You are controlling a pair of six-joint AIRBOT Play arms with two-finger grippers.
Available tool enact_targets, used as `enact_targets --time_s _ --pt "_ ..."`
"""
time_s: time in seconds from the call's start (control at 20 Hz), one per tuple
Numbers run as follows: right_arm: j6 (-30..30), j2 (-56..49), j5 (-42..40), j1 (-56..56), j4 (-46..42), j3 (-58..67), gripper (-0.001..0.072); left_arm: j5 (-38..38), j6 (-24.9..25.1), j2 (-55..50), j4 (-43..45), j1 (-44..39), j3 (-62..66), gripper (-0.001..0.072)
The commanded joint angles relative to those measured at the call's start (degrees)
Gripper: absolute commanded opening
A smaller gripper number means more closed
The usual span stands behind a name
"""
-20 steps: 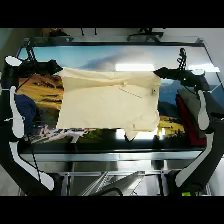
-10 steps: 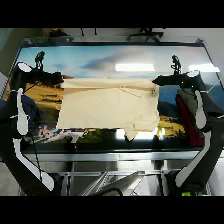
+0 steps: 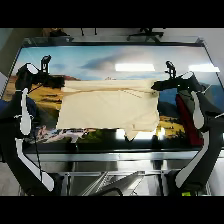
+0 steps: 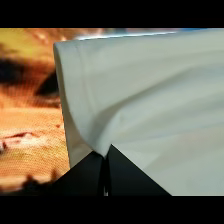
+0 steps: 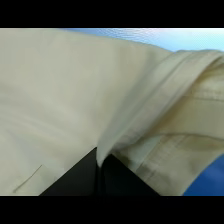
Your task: Fold the shirts.
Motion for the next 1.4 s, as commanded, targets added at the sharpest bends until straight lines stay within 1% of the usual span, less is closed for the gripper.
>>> enact_targets --time_s 0.0,0.05,0.1,0.2,0.3,0.35,0.45,0.55,0.65,0.75,0.85,0.9,1.0,1.1,1.2,1.25,1.3,1.35 --pt "2.16 0.0 -0.15 0.15 -0.33 -0.04 0.0139 -0.85 -0.07 -0.02 0.76 -0.48 0.0 0.0172" --pt "3.28 0.17 0.0 0.13 0.31 -0.02 0.0312 -1.36 -0.17 0.02 0.76 -0.55 0.0 0.0631" --pt "3.85 0.87 0.35 0.02 0.85 0.0 0.0388 -1.95 -1.2 0.17 0.83 -0.55 0.13 0.0691" --pt "5.49 3.91 1.46 -0.48 0.61 0.0 0.039 -6.25 -3.5 0.17 0.85 0.17 3.1 0.0691" --pt "7.06 8.17 4.9 -2.21 0.24 -0.02 0.039 -13.9 -6.03 0.26 0.85 1.92 8.2 0.0691" --pt "8.92 10.45 7.67 -3.54 -0.94 -0.04 0.039 -17.75 -7.06 0.83 0.85 3.02 9.33 0.0691" --pt "12.55 14.08 14.49 -6.38 -1.53 -1.49 0.0391 -22.97 -8.81 4.37 0.81 5.53 5.03 0.069" --pt "14.1 18.12 20.15 -8.35 -1.53 -7.26 0.039 -24.52 -8.5 9.53 0.87 7.85 -4.96 0.069" --pt "14.6 23.98 22.12 -9.97 -1.55 -17.11 0.039 -22.18 -7.04 15.3 0.87 9.92 -17.75 0.069" --pt "14.36 31.04 20.94 -11.32 -1.6 -28.59 0.039 -18.14 -5.38 20.17 0.81 11.69 -29.77 0.069" --pt "14.32 37.62 18.86 -11.76 -2.05 -39.41 0.039 -14.14 -3.65 23.17 0.7 12.46 -38.58 0.069" --pt "14.32 40.59 17.59 -11.74 -2.34 -44.39 0.039 -12.81 -2.8 23.58 0.52 12.33 -41.07 0.069" --pt "14.36 45.31 14.73 -11.74 -2.32 -52.63 0.039 -10.25 0.09 23.3 -2.82 11.52 -44.52 0.069" --pt "14.4 48.89 12.55 -11.74 -2.29 -58.93 0.0392 -8.76 1.66 21.9 -7.32 9.94 -45.24 0.069" --pt "14.38 50.31 12.0 -11.74 -2.32 -62.88 0.0394 -8.15 2.73 20.33 -9.88 8.07 -44.89 0.0689" --pt "14.38 50.34 12.0 -11.72 -2.32 -64.17 0.0394 -8.22 2.75 19.65 -9.46 7.13 -44.11 0.0649" --pt "14.36 50.14 11.67 -11.72 -2.29 -65.07 0.0395 -8.28 2.78 19.21 -9.27 6.45 -43.19 0.0529" --pt "14.01 49.88 10.67 -11.63 -2.27 -65.72 0.0396 -8.37 2.75 18.86 -9.29 5.97 -41.94 0.0427"
